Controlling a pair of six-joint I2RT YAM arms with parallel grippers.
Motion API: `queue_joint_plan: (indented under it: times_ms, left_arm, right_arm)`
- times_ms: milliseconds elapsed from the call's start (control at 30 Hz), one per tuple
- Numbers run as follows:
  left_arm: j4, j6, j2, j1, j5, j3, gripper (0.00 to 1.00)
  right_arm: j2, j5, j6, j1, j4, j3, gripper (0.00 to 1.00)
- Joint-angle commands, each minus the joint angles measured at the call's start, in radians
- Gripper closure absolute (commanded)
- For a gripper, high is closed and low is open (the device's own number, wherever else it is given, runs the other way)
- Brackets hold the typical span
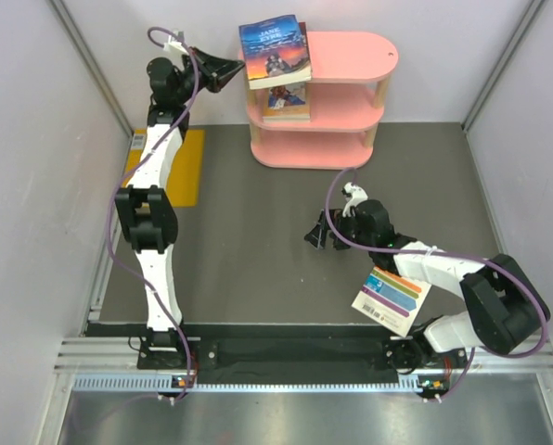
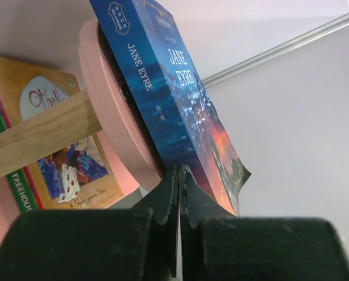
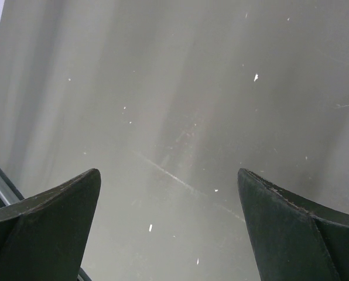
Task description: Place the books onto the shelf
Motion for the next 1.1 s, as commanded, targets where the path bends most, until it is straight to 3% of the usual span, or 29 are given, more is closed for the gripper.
queue_joint_plan:
  times_ms: [0, 400, 533, 800, 1067]
  left_arm:
    - [0.014, 0.032, 0.009, -0.047, -0.049, 0.084, 1.0]
    - [-0.082, 0.12, -0.04, -0.051, -0.151, 0.075, 1.0]
    - [-0.093, 0.152, -0.083, -0.056, -0.112, 0.068, 1.0]
    - [-0.138, 0.337, -0.359, -0.142, -0.101, -0.239, 1.0]
    - [-0.268, 0.442, -0.495, -0.228, -0.141, -0.328, 1.0]
  right_arm:
    - [-0.033, -0.012, 0.015, 0.015, 0.068, -0.002, 0.0]
    - [-0.016, -0.02, 0.014, 0.015, 0.073, 0.001, 0.0]
    - [-0.007, -0.024, 0.016, 0.015, 0.071, 0.007, 0.0]
    - [0.019, -0.035, 0.016, 0.015, 0.068, 0.021, 0.0]
    - [0.031, -0.04, 0.018, 0.015, 0.065, 0.027, 0.0]
